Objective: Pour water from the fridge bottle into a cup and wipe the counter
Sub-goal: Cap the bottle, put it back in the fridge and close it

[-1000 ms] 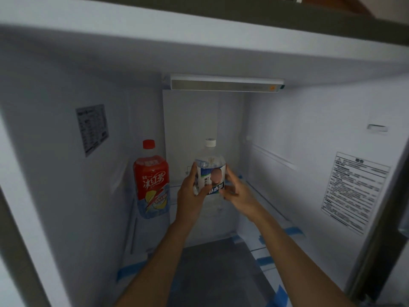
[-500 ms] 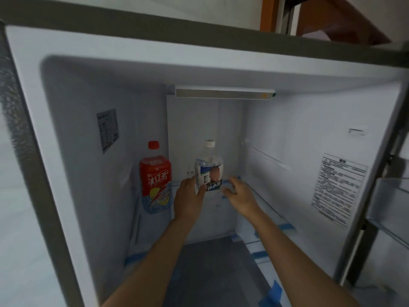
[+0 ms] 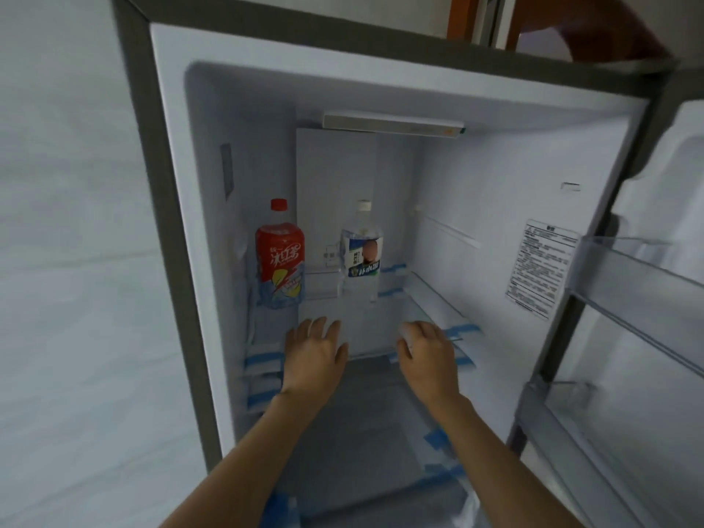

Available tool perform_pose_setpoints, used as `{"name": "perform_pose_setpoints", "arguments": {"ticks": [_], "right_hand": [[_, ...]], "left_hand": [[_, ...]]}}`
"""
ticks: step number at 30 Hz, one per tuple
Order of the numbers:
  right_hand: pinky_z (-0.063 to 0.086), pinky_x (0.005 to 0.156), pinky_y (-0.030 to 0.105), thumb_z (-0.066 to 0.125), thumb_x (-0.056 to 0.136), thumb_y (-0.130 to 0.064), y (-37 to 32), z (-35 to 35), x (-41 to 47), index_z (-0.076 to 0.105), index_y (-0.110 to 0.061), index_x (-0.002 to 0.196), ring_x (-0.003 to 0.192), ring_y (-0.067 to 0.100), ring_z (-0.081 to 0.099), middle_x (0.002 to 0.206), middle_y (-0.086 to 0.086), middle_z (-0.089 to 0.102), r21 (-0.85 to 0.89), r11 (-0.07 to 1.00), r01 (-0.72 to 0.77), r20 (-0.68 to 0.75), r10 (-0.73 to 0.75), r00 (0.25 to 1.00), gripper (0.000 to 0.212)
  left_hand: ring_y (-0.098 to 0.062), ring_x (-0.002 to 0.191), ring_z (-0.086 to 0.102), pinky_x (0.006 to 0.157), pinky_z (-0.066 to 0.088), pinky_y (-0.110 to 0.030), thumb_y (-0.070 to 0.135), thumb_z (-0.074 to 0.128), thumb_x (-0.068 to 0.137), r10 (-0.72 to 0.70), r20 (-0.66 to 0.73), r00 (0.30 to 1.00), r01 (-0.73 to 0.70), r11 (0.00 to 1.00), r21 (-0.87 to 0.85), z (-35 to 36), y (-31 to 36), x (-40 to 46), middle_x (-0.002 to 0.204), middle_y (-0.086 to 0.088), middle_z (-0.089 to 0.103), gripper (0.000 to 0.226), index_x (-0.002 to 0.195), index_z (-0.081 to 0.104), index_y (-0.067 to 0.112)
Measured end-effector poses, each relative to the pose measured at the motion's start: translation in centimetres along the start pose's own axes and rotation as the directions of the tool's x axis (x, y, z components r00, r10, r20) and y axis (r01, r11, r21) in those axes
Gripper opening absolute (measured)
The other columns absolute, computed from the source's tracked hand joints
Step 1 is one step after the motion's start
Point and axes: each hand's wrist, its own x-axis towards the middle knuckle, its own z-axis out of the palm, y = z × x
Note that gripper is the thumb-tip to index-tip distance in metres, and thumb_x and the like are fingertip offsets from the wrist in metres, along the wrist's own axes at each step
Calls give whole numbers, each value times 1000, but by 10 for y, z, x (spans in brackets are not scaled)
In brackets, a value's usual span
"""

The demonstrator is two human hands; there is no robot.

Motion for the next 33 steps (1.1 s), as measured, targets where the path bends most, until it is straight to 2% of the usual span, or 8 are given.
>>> {"name": "perform_pose_setpoints", "arguments": {"ticks": [3, 8, 12, 16, 19, 24, 29, 33], "right_hand": [[54, 81, 43, 56, 91, -25, -12, -13, -37, 67, -5, 110, 95, 33, 63, 103, 15, 68, -4, 1000, -14, -24, 14, 1000, 30], [56, 80, 45, 52, 87, -29, -48, -49, -123, 67, -3, 111, 95, 34, 66, 103, 16, 69, -57, 996, -75, -38, 73, 997, 38], [55, 81, 46, 45, 90, -31, -77, -80, -200, 66, -1, 110, 95, 35, 64, 101, 17, 68, -100, 990, -103, 22, 106, 994, 42], [51, 90, 42, 39, 94, -35, -95, -113, -266, 59, -7, 121, 107, 28, 59, 114, 11, 64, -128, 981, -147, 100, 160, 982, 44], [51, 94, 40, 42, 97, -35, -99, -138, -309, 59, -9, 123, 112, 27, 58, 120, 10, 63, -149, 975, -167, 73, 179, 981, 41], [50, 94, 39, 25, 93, -50, -103, -187, -366, 62, -11, 120, 114, 28, 59, 122, 11, 63, -163, 963, -214, 36, 222, 974, 60], [51, 91, 39, 49, 94, -34, -98, -236, -422, 64, -10, 117, 114, 30, 60, 121, 12, 64, -154, 965, -210, -59, 203, 977, 37], [49, 95, 37, 39, 96, -37, -89, -277, -469, 64, -11, 118, 118, 27, 57, 123, 9, 62, -163, 971, -175, -99, 161, 982, 43]], "left_hand": [[-40, 109, 60, 90, 50, -53, 27, 70, 84, 78, -31, 996, -80, 996, -44, -10, -4, -36, 121, -16, 65, 43, 123, 63, 9], [-42, 92, 67, 78, 55, -55, 23, 84, 69, 175, -73, 982, -180, 982, -62, -27, -11, -110, 106, -19, 69, 45, 109, 70, 7], [-41, 94, 66, 79, 54, -51, 21, 79, 72, 224, -39, 974, -227, 968, -106, -44, -15, -182, 107, -19, 69, 40, 108, 71, 7], [-42, 95, 65, 80, 53, -51, 19, 82, 70, 280, -2, 960, -278, 952, -131, -67, -8, -240, 106, -19, 68, 42, 107, 70, 5], [-40, 96, 65, 82, 53, -50, 22, 80, 73, 316, 3, 949, -312, 938, -154, -82, 2, -277, 108, -17, 68, 42, 111, 68, 7], [-36, 102, 63, 90, 50, -48, 30, 70, 83, 350, 16, 937, -340, 921, -192, -100, 34, -325, 113, -13, 66, 40, 118, 63, 11], [-38, 100, 65, 84, 53, -50, 32, 78, 76, 425, -10, 905, -422, 896, -140, -110, 80, -367, 113, -16, 67, 45, 113, 67, 10], [-39, 96, 67, 79, 54, -50, 29, 83, 69, 473, -18, 881, -470, 871, -143, -112, 121, -399, 110, -18, 68, 47, 109, 69, 8]]}}
